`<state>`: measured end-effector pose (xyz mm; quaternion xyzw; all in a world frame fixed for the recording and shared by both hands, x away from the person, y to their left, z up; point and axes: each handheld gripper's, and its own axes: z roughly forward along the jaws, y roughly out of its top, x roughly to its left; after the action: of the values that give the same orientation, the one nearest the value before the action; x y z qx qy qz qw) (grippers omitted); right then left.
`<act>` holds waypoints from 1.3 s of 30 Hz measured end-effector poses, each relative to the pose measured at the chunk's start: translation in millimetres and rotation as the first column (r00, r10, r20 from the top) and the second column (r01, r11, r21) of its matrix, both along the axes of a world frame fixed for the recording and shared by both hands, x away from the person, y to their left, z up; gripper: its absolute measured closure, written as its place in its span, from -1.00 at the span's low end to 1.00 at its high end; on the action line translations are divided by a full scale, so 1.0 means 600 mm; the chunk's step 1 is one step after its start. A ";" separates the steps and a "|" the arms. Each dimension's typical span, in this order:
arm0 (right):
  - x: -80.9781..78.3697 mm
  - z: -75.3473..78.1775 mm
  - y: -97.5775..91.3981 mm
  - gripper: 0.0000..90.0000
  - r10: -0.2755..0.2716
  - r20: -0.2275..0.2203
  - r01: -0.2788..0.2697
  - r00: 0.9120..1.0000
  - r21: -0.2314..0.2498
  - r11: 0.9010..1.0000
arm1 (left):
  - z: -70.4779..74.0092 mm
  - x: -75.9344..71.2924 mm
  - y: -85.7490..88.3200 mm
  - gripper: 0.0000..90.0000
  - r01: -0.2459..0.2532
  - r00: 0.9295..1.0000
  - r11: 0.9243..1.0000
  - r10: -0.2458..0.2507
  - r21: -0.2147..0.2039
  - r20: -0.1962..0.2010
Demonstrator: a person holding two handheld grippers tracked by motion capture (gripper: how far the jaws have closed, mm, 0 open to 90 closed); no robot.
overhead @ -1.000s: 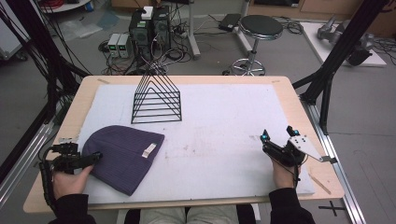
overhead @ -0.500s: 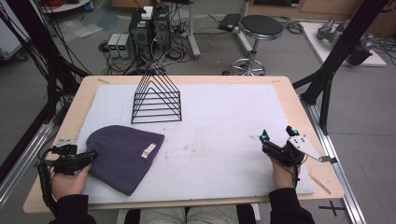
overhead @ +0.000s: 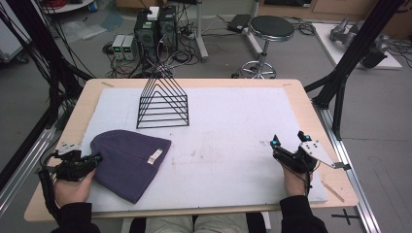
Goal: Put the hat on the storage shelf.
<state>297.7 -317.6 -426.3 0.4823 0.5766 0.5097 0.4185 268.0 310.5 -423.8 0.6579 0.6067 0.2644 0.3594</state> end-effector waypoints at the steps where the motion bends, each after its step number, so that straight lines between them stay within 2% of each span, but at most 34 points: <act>1: 0.000 0.000 0.000 -0.80 0.001 -0.001 -0.001 1.000 0.000 1.000 | 0.006 -0.002 -0.005 0.79 0.018 0.999 1.000 -0.018 0.010 0.028; 4: 0.000 0.000 0.000 -0.80 0.000 0.000 0.000 1.000 0.000 1.000 | 0.021 -0.005 -0.018 0.78 0.049 0.995 0.998 -0.052 0.039 0.086; 8: 0.000 0.000 0.000 -0.79 0.002 0.003 -0.002 1.000 -0.002 1.000 | 0.044 -0.012 -0.043 0.78 0.097 0.981 0.990 -0.113 0.107 0.158; 10: 0.001 0.000 0.000 -0.80 0.001 0.002 -0.001 1.000 -0.001 1.000 | 0.053 -0.014 -0.053 0.78 0.118 0.973 0.987 -0.137 0.113 0.184; 13: 0.002 -0.001 0.001 -0.79 0.005 -0.004 -0.005 1.000 -0.003 1.000 | 0.068 -0.017 -0.071 0.78 0.143 0.955 0.977 -0.178 0.158 0.238; 15: 0.002 -0.001 0.002 -0.80 0.005 0.000 -0.005 1.000 -0.012 1.000 | 0.078 -0.020 -0.083 0.78 0.149 0.939 0.969 -0.201 0.197 0.279; 18: 0.002 -0.001 0.002 -0.79 0.006 0.000 -0.006 1.000 -0.013 1.000 | 0.090 -0.023 -0.092 0.78 0.161 0.917 0.967 -0.221 0.200 0.332; 20: 0.002 -0.001 0.001 -0.79 0.005 -0.001 -0.005 1.000 -0.010 1.000 | 0.100 -0.023 -0.098 0.78 0.169 0.898 0.967 -0.230 0.190 0.374; 21: 0.002 -0.001 0.001 -0.79 0.004 -0.004 -0.004 1.000 -0.006 1.000 | 0.105 -0.023 -0.100 0.78 0.173 0.893 0.966 -0.236 0.192 0.384; 23: 0.002 -0.001 0.000 -0.79 0.001 0.004 -0.001 1.000 -0.009 1.000 | 0.116 -0.021 -0.107 0.77 0.189 0.872 0.966 -0.249 0.178 0.422; 24: 0.002 -0.001 0.000 -0.80 0.001 0.003 -0.001 1.000 -0.009 1.000 | 0.120 -0.020 -0.110 0.77 0.197 0.864 0.966 -0.253 0.170 0.435; 26: 0.002 -0.001 0.000 -0.79 0.002 0.005 -0.002 1.000 -0.009 1.000 | 0.130 -0.016 -0.119 0.77 0.214 0.843 0.962 -0.269 0.168 0.466; 31: 0.001 0.000 0.001 -0.79 0.009 0.005 -0.009 1.000 0.000 1.000 | 0.151 -0.002 -0.139 0.77 0.251 0.802 0.952 -0.307 0.177 0.512; 32: 0.000 0.000 0.000 -0.79 0.010 0.007 -0.010 1.000 0.002 1.000 | 0.158 -0.001 -0.146 0.77 0.262 0.788 0.948 -0.319 0.183 0.527; 33: 0.000 0.001 0.000 -0.79 0.015 0.017 -0.015 1.000 0.002 1.000 | 0.162 0.000 -0.150 0.77 0.267 0.780 0.945 -0.327 0.190 0.533; 34: 0.000 0.001 -0.001 -0.79 0.018 0.021 -0.018 1.000 0.006 1.000 | 0.170 0.001 -0.157 0.77 0.273 0.765 0.940 -0.340 0.203 0.547; 35: -0.001 0.002 -0.001 -0.79 0.022 0.026 -0.022 0.999 0.011 1.000 | 0.174 0.001 -0.161 0.77 0.278 0.755 0.938 -0.347 0.208 0.557; 36: -0.002 0.003 -0.001 -0.79 0.026 0.028 -0.027 0.999 0.019 0.999 | 0.181 0.000 -0.168 0.77 0.285 0.739 0.933 -0.359 0.218 0.570; 37: -0.003 0.004 -0.001 -0.79 0.034 0.034 -0.035 0.999 0.030 0.999 | 0.186 0.000 -0.172 0.77 0.289 0.728 0.932 -0.363 0.220 0.582; 38: -0.004 0.005 -0.002 -0.80 0.042 0.039 -0.044 0.998 0.039 0.998 | 0.193 0.000 -0.178 0.77 0.299 0.710 0.928 -0.373 0.224 0.597; 39: -0.006 0.008 -0.002 -0.79 0.060 0.056 -0.063 0.997 0.054 0.997 | 0.197 0.000 -0.182 0.77 0.307 0.698 0.925 -0.379 0.224 0.608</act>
<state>294.3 -318.9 -421.7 0.4618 0.5652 0.5511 0.4044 268.3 201.5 -305.6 0.6471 0.2992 0.4324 0.5520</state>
